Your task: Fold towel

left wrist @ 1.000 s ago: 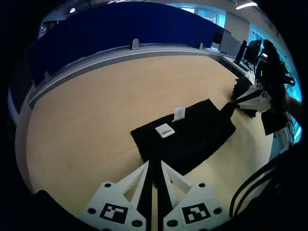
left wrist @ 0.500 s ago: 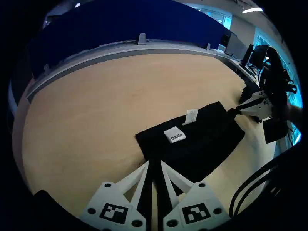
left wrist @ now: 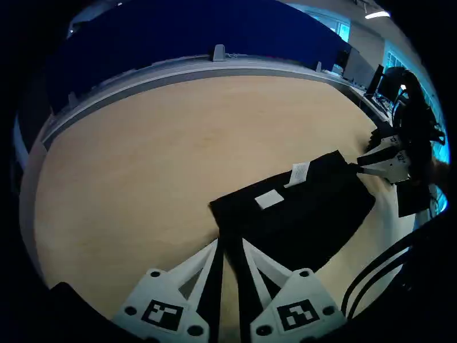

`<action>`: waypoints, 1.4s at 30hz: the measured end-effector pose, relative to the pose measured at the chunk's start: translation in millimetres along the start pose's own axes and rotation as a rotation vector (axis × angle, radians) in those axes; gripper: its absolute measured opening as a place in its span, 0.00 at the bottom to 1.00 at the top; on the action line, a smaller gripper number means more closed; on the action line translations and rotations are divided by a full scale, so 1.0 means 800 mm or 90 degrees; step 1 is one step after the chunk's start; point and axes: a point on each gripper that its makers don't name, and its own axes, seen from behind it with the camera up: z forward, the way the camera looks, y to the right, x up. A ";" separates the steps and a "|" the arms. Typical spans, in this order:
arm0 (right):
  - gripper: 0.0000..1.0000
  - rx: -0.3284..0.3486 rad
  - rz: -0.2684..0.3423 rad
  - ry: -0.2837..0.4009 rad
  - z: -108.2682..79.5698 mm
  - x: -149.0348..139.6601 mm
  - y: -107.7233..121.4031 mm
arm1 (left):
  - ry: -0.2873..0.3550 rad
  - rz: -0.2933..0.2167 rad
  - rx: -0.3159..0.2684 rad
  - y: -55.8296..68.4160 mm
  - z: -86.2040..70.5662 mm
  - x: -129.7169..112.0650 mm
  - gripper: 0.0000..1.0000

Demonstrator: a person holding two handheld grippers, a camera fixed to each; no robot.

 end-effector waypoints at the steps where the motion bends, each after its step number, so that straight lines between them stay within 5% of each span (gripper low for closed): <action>1: 0.36 -0.003 -0.001 0.000 0.000 0.000 0.001 | -0.001 -0.002 0.004 -0.002 0.001 0.000 0.20; 6: 0.47 -0.019 -0.005 0.007 0.002 0.005 0.009 | 0.002 -0.007 0.025 -0.016 0.001 0.007 0.46; 14: 0.65 -0.047 0.008 0.030 0.003 0.023 0.022 | 0.016 -0.003 0.043 -0.030 -0.005 0.020 0.68; 16: 0.70 -0.048 0.013 0.034 0.002 0.026 0.023 | 0.018 -0.003 0.043 -0.030 -0.007 0.021 0.81; 24: 0.94 -0.037 0.020 0.040 -0.002 0.030 0.016 | 0.019 -0.002 0.037 -0.024 -0.011 0.022 0.87; 42: 0.97 -0.029 0.019 0.043 -0.038 0.008 0.007 | 0.024 -0.013 0.048 -0.022 -0.042 0.003 0.88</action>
